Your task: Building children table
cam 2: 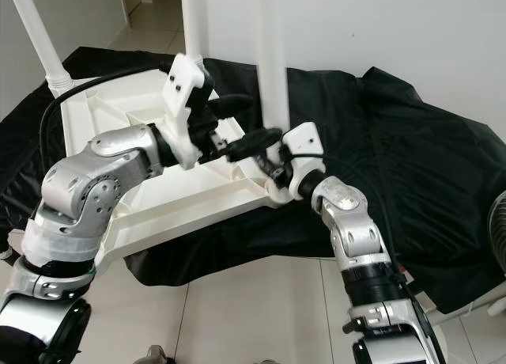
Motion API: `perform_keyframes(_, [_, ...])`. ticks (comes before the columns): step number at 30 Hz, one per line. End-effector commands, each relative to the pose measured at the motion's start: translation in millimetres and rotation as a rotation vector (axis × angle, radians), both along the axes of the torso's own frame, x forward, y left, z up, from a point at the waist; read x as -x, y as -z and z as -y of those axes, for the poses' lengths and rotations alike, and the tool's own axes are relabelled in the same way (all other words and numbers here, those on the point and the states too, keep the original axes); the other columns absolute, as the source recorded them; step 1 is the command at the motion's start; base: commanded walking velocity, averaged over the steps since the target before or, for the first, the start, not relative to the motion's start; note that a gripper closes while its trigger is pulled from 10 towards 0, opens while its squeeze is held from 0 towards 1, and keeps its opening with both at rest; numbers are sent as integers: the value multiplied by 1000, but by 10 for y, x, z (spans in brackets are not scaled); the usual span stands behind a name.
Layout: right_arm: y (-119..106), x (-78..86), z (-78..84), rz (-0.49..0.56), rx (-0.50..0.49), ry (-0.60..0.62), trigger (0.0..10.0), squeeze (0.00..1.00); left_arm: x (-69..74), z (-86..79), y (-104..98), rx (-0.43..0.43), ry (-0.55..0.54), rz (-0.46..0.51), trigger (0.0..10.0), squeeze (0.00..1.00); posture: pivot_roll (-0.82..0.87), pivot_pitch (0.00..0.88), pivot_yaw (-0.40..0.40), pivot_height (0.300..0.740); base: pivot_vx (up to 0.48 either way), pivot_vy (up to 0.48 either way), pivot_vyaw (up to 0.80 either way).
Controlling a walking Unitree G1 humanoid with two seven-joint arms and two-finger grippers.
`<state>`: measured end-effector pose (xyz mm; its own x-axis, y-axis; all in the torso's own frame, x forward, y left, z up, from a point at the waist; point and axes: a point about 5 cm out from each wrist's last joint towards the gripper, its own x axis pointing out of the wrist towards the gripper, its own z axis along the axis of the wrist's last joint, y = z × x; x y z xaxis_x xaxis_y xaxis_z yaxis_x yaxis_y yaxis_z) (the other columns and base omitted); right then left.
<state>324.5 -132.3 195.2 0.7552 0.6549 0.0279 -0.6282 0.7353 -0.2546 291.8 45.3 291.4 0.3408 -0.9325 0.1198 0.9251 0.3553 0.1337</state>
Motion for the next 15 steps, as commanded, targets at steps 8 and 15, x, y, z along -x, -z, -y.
perform_keyframes(8, [-45,120,-84,-2,13,-147,10000,0,-85,50,-138,8,6,-32,10000,0,24,0,-59,740,0,0,0])
perform_keyframes(15, [-48,129,-87,-6,16,-161,10000,0,-109,70,-243,64,11,-24,3686,0,21,0,-57,740,0,0,0])
